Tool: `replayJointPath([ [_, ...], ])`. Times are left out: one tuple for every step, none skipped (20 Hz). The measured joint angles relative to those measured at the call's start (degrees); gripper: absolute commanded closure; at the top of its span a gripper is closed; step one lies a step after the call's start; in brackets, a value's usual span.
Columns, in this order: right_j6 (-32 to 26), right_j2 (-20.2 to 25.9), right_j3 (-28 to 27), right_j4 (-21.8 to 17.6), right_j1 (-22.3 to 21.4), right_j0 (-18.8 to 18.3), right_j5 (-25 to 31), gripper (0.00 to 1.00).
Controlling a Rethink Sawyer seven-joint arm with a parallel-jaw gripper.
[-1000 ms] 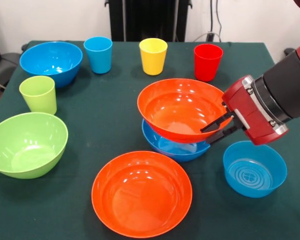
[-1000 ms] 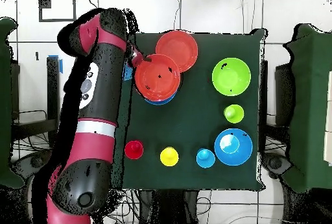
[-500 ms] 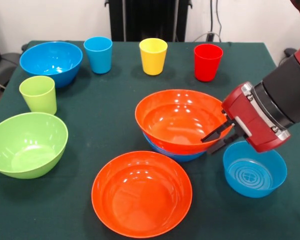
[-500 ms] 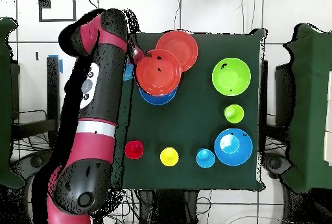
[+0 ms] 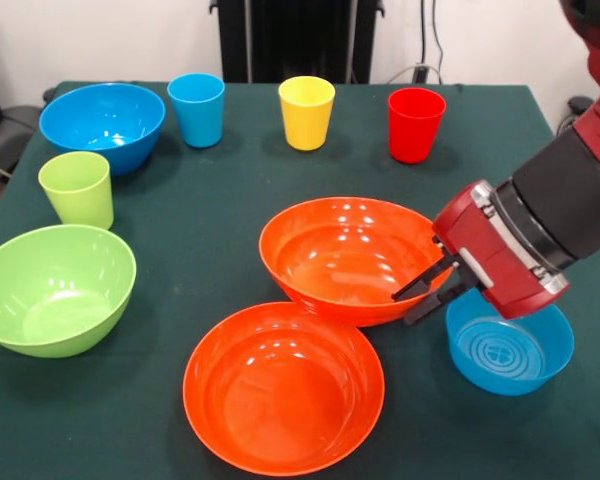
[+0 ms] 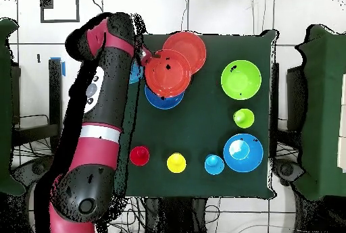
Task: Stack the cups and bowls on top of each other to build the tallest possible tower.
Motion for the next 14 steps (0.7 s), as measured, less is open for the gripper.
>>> replayJointPath([
  [0.0, 0.0, 0.2, 0.0, 0.1, 0.0, -0.1, 1.0],
  [0.0, 0.0, 0.4, 0.0, 0.1, 0.0, -0.1, 1.0],
  [0.0, -0.1, 0.6, 0.0, 0.2, 0.0, -0.1, 1.0],
  [0.0, -0.1, 0.9, 0.0, 0.3, 0.0, -0.1, 1.0],
  [0.0, -0.1, 1.3, 0.0, 0.4, 0.0, -0.1, 1.0],
  [0.0, -0.1, 1.5, 0.0, 0.5, 0.0, -0.1, 1.0],
  [0.0, -0.1, 2.0, 0.0, 0.6, 0.0, -0.1, 1.0],
  [0.0, -0.1, 2.1, 0.0, 0.6, 0.0, -0.1, 1.0],
  [0.0, -0.1, 2.5, 0.0, 0.7, 0.0, -0.1, 1.0],
  [0.0, -0.1, 2.7, 0.0, 0.8, 0.1, -0.1, 1.0],
  [0.0, -0.1, 3.1, 0.0, 0.8, 0.1, -0.1, 1.0],
  [0.0, -0.1, 3.7, 0.0, 0.8, 0.3, -0.1, 1.0],
  [0.0, -0.1, 4.0, 0.0, 0.8, 0.3, -0.1, 1.0],
  [0.0, -0.1, 4.1, 0.0, 0.8, 0.3, -0.1, 1.0],
])
